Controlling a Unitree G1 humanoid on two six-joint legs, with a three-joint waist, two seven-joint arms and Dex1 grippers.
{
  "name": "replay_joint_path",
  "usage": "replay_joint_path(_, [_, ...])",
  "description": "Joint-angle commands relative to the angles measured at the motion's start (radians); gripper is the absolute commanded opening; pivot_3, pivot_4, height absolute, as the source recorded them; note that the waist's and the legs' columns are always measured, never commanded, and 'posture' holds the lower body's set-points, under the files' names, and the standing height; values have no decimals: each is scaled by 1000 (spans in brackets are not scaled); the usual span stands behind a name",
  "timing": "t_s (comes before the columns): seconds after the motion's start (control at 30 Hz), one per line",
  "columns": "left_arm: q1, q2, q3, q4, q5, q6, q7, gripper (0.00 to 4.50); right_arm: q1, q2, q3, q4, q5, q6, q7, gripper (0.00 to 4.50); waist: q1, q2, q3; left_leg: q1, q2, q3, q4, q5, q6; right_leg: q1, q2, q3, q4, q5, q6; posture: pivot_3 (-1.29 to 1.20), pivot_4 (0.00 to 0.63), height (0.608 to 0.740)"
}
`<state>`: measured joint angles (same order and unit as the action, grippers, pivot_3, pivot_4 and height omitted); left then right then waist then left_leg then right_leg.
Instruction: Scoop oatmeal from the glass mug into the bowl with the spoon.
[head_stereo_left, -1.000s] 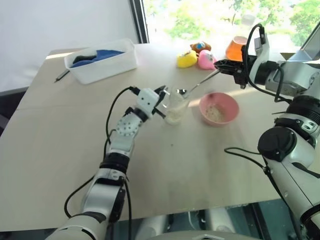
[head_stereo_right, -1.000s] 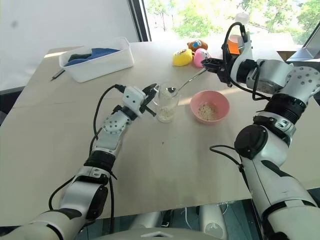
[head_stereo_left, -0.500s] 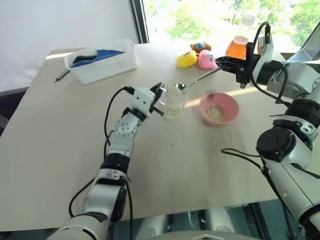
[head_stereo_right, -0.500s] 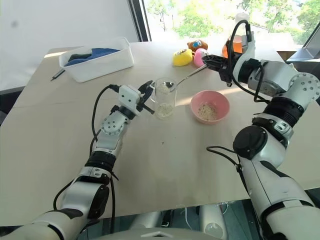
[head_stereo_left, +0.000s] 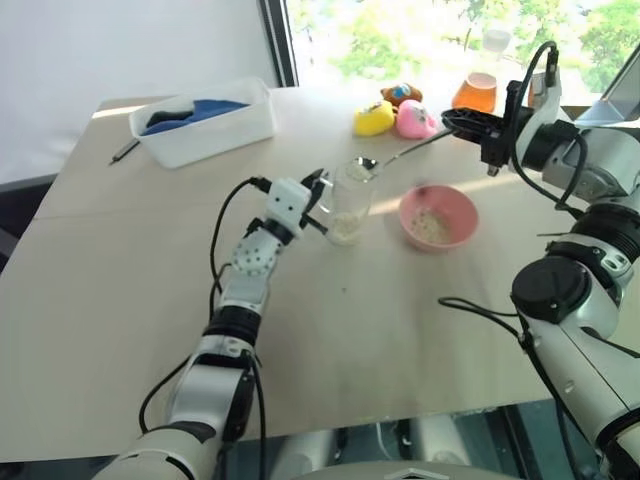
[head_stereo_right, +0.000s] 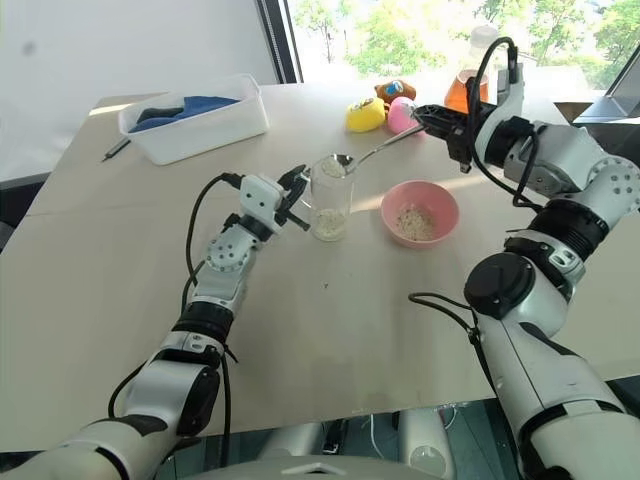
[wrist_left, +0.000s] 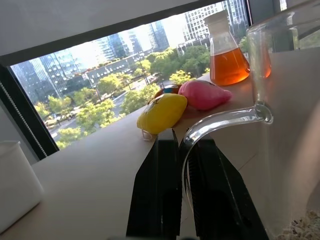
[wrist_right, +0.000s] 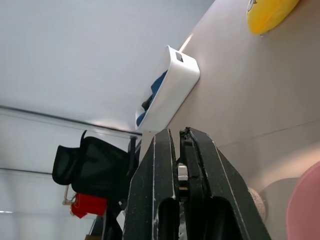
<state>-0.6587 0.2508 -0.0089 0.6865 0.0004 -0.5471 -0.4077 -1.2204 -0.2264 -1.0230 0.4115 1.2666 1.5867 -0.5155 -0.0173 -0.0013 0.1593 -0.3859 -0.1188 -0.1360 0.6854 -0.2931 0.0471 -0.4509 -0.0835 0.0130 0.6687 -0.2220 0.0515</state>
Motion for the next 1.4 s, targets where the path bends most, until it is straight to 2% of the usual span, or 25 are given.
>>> replay_joint_path(0.03, [-24, 0, 5, -12, -2, -34, 8, 96, -2, -12, -14, -37, 111, -45, -56, 0, 0, 0, 0, 0, 0, 0, 0, 0, 0, 0, 0, 0, 0, 0, 0, 0, 150, 740])
replay_joint_path(0.33, [-35, -3, 8, 22, -7, -41, 1, 96, 137, -63, 105, -101, 411, -212, -229, 0, 0, 0, 0, 0, 0, 1, 0, 0, 0, 0, 0, 0, 0, 0, 0, 0, 150, 740])
replay_joint_path(0.5, [-44, -2, 10, 45, -8, -45, -2, 96, 238, -128, 201, -159, 588, -351, -302, 0, -1, 0, 0, 0, 0, 1, 0, 0, 0, 0, 0, 1, 1, 0, 0, 0, 150, 740])
replay_joint_path(0.67, [-61, -7, 5, 70, -5, -51, -6, 96, 350, -201, 273, -210, 695, -457, -333, 0, 0, 0, 0, 1, 0, 2, 0, 0, 1, 0, 0, 2, 2, 0, 0, 0, 150, 740])
replay_joint_path(1.13, [-58, -9, 0, 89, 1, -69, -14, 96, 500, -322, 380, -245, 704, -533, -258, 0, 3, -1, 0, 1, 0, 5, 0, 1, 3, 0, 0, 5, 1, 2, 3, 0, 150, 740])
replay_joint_path(1.4, [-44, -8, -1, 72, 3, -64, -15, 96, 498, -451, 511, -279, 590, -505, -98, 0, 3, -1, 0, 1, 0, 6, 0, 1, 4, 1, 0, 6, 0, 2, 4, 0, 150, 740])
